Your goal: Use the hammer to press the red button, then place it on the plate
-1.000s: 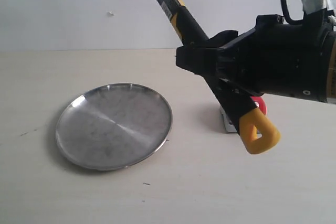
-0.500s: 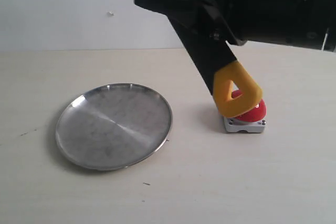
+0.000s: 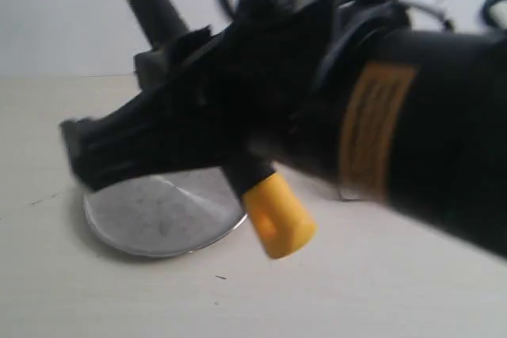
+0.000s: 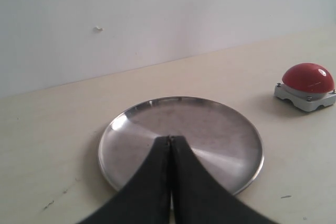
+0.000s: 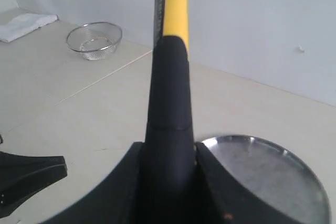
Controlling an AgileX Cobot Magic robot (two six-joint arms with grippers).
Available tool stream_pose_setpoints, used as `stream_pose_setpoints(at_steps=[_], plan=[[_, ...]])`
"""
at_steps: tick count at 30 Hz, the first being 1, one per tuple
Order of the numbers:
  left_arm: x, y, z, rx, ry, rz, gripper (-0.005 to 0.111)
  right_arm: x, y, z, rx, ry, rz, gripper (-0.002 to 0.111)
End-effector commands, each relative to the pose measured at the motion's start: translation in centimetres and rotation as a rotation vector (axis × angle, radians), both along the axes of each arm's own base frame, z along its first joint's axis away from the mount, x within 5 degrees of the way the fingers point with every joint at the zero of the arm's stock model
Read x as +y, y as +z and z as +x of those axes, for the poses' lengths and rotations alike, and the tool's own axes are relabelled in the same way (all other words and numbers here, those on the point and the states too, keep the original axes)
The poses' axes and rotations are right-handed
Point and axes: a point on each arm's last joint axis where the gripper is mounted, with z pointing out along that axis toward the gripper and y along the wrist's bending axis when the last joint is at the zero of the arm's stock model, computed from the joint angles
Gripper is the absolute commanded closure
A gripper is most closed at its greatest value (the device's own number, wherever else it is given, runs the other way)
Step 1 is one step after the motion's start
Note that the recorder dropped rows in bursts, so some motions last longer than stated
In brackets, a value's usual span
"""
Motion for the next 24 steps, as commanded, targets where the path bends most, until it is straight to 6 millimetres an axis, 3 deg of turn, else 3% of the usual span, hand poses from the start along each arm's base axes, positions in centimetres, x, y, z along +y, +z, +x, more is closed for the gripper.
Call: stream_pose_setpoints(at_steps=[1, 6, 9, 21, 24], plan=[[0.0, 0.0, 0.0, -0.002, 0.0, -0.002, 0.107, 2.7, -1.8, 0.2, -0.066, -0.138, 0.015, 0.108], [0.0, 0.0, 0.0, -0.002, 0.0, -0.002, 0.107, 4.7, -6.1, 1.4, -0.097, -0.237, -0.13, 0.108], [0.0, 0.0, 0.0, -0.002, 0.0, -0.002, 0.107, 5.3, -7.5, 1.5, -0.12, -0.228, -0.205, 0.108], [0.0, 0.0, 0.0, -0.004, 0.0, 0.0, 0.107, 5.4, -7.7, 1.6, -0.14, -0.221, -0.236, 0.108], [0.0, 0.0, 0.0, -0.004, 0.0, 0.0, 0.107, 5.0, -7.6, 2.4, -0.168, -0.215, -0.288, 0.108]])
